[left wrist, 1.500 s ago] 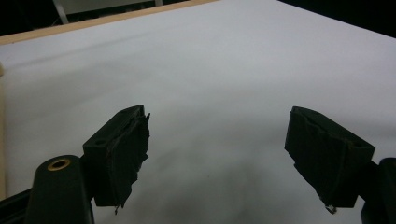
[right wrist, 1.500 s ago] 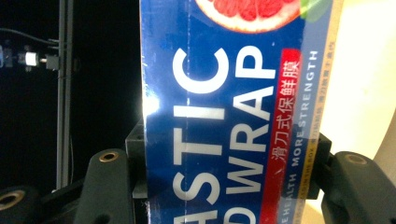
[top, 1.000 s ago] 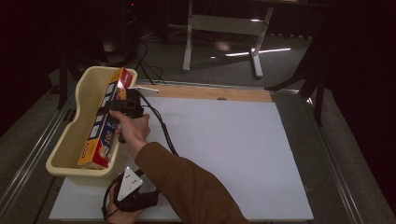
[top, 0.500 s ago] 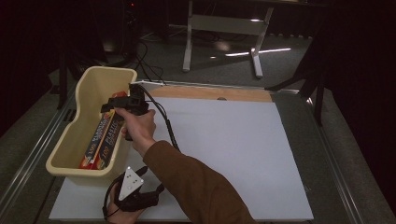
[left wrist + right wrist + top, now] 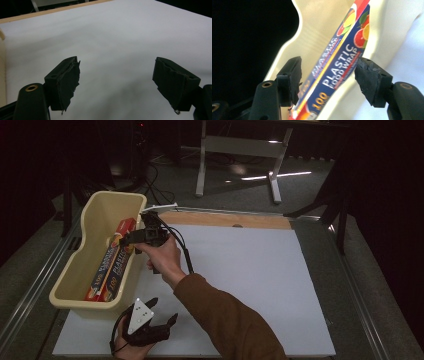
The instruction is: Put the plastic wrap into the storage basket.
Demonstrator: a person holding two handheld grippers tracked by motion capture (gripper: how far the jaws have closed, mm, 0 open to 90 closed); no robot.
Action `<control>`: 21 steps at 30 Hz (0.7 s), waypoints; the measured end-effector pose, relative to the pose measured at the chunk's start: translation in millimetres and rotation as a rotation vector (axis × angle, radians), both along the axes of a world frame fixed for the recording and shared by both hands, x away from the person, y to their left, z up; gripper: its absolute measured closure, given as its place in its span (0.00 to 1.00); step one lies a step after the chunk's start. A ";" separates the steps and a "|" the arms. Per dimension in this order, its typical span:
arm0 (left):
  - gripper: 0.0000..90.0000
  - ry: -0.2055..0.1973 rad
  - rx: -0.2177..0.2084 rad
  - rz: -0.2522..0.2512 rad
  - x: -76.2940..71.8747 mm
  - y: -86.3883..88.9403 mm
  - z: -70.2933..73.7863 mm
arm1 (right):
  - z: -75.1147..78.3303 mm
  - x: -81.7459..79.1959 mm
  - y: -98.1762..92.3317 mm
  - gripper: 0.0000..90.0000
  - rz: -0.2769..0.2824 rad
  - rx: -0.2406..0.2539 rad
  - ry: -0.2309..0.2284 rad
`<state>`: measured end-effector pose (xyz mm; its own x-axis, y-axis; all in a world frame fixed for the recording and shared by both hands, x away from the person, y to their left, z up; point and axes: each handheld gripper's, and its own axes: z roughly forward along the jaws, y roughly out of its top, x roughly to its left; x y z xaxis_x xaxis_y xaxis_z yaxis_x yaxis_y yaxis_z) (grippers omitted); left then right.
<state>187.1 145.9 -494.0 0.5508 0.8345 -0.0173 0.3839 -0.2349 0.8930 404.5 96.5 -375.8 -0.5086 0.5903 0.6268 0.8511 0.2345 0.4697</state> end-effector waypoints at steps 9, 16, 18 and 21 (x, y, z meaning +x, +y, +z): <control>0.23 -0.001 0.009 0.001 0.5 -0.9 0.1 | 0.1 -19.6 -8.4 0.43 0.171 -0.169 -0.330; 0.23 -0.002 0.010 0.001 0.4 -0.7 0.1 | -1.9 -29.5 -23.3 0.41 0.231 -0.210 -0.495; 0.23 -0.002 0.010 0.000 0.4 -1.1 0.0 | -3.3 -28.3 -31.0 0.41 0.231 -0.209 -0.507; 0.23 -0.002 0.009 0.000 0.4 -1.8 0.1 | -7.5 -27.4 -45.1 0.41 0.235 -0.218 -0.532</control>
